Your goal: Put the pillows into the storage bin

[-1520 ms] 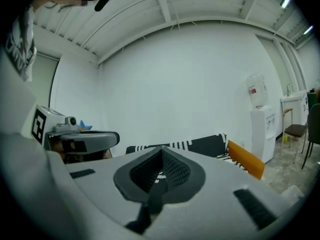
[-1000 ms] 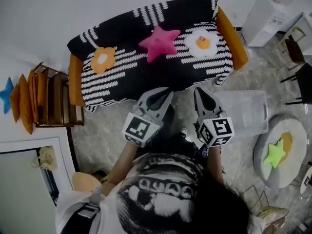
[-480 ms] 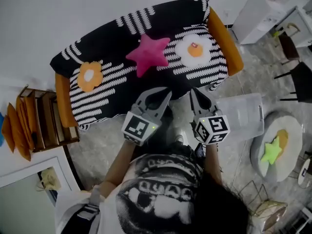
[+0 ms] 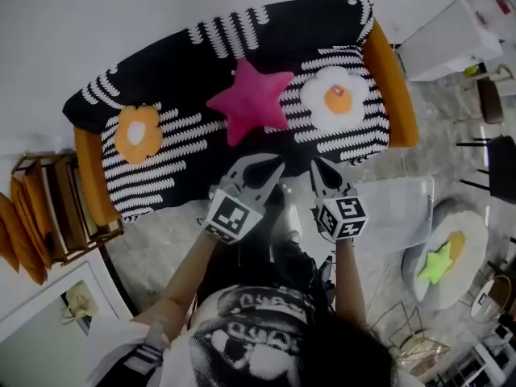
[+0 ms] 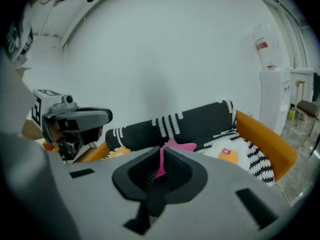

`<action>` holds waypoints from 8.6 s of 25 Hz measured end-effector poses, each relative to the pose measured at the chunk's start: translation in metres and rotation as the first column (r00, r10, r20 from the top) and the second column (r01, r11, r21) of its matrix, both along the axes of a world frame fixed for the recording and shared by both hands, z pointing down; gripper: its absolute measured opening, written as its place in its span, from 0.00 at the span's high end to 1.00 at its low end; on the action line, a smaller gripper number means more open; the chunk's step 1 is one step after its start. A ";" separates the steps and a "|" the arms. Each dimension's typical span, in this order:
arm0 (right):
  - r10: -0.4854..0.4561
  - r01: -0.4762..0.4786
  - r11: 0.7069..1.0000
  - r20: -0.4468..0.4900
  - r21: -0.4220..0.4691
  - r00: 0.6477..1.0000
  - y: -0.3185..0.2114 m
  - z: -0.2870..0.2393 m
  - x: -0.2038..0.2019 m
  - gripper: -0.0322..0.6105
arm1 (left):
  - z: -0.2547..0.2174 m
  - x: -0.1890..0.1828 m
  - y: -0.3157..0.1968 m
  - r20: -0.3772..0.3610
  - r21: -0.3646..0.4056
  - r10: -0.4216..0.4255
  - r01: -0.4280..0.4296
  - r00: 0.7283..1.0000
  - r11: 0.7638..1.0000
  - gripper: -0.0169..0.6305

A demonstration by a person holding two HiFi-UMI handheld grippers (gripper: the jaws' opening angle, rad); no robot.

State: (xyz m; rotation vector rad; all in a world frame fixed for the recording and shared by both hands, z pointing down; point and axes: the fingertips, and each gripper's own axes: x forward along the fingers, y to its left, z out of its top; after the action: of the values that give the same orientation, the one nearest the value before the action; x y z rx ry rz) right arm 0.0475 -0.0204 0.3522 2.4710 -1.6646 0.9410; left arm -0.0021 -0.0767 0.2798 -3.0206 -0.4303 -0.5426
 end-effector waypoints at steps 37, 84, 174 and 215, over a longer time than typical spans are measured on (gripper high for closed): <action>-0.211 0.326 0.932 0.497 -0.157 0.842 -0.177 0.353 0.045 0.62 | 0.227 0.040 -0.094 0.209 0.010 -0.013 0.011 0.978 1.000 0.95; 0.652 -0.935 0.343 0.694 0.089 0.305 0.598 0.204 0.094 0.70 | 0.132 0.157 0.553 0.092 -0.034 0.808 -0.809 0.582 0.587 0.95; 0.627 -0.654 0.714 0.643 -0.250 0.438 0.037 0.371 0.219 0.75 | 0.252 0.192 -0.013 0.281 -0.017 0.251 -0.256 0.926 0.966 0.95; 0.843 -0.966 0.250 0.506 -0.070 0.182 0.675 0.241 0.144 0.75 | 0.170 0.166 0.556 0.168 0.009 0.819 -0.832 0.548 0.555 0.95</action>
State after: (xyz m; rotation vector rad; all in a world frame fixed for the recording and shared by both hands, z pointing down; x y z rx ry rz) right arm 0.1913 0.6547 0.5935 3.6780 0.1157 1.4825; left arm 0.1644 0.4792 0.4502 -2.2545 -1.6633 -0.6387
